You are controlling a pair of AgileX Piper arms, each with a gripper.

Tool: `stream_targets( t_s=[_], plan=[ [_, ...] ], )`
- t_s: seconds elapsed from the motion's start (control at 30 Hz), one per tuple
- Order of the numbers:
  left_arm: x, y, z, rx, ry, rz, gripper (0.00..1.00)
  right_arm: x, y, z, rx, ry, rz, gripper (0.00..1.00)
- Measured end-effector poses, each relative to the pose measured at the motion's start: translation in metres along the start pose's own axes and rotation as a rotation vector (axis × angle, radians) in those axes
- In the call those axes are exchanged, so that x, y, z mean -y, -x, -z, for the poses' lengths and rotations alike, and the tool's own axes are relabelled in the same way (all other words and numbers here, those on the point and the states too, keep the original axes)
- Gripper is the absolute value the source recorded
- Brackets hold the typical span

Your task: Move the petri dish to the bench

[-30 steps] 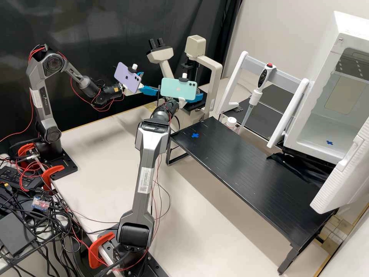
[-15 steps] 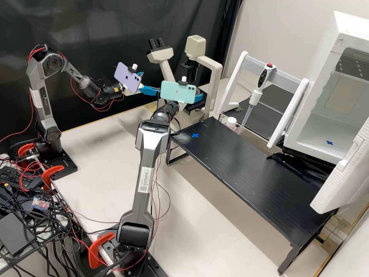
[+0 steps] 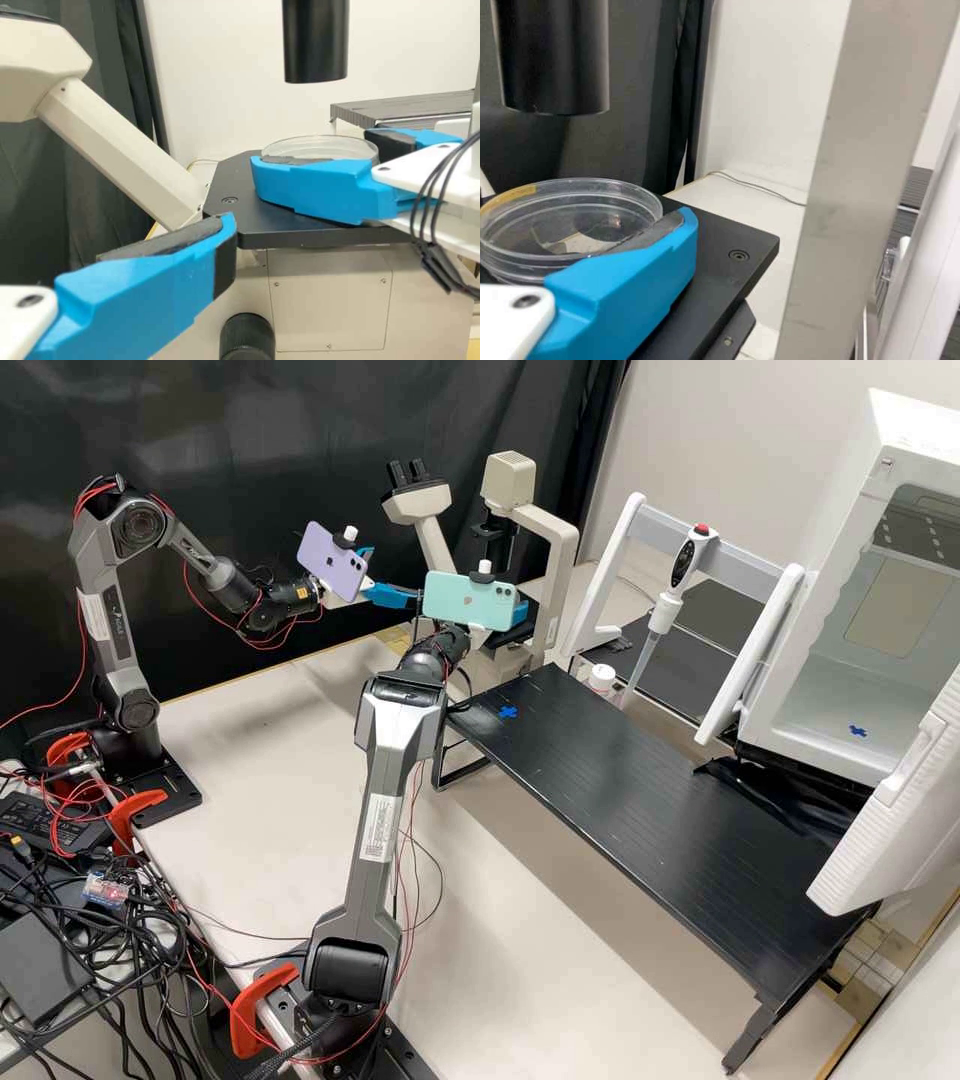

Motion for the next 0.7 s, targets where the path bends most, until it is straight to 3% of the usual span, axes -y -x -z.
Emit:
stream_targets(
  t_s=[0.57, 0.7],
  plan=[
    [0.000, 0.000, 0.000, 0.000, 0.000, 0.000, 1.00, 0.008, 0.000, -0.007, -0.005, -0.012, 0.017, 0.00],
    [0.000, 0.000, 0.000, 0.000, 0.000, 0.000, 1.00, 0.007, 0.004, -0.012, -0.018, 0.002, -0.003, 0.00]
  ],
)
